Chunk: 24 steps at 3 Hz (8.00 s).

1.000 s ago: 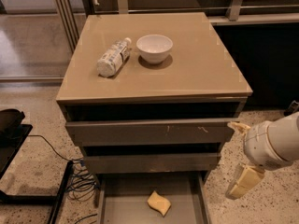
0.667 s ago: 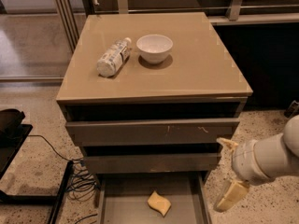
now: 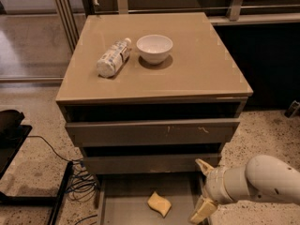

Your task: Pick sponge from bottom drawer and place on counter

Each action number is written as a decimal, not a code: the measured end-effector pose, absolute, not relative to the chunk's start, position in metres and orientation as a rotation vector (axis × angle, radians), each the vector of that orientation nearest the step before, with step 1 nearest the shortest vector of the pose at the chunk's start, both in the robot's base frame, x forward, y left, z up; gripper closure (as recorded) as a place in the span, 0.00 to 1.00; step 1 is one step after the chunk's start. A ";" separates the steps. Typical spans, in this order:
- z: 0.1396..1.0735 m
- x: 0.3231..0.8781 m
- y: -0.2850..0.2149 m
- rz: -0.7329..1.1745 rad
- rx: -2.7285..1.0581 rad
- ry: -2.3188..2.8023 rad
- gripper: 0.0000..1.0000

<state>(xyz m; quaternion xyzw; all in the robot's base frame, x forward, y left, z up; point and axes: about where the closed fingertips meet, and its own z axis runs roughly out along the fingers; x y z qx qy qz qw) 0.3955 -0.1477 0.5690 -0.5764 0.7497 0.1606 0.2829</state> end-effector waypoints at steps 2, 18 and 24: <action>0.524 0.415 -0.133 0.350 -1.488 2.016 0.00; 0.114 0.470 -0.055 0.614 -1.172 2.077 0.00; 0.132 0.471 -0.068 0.629 -1.240 2.048 1.00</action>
Offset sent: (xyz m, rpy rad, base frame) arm 0.0070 0.0121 -0.0410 -0.0106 -0.0154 -0.0312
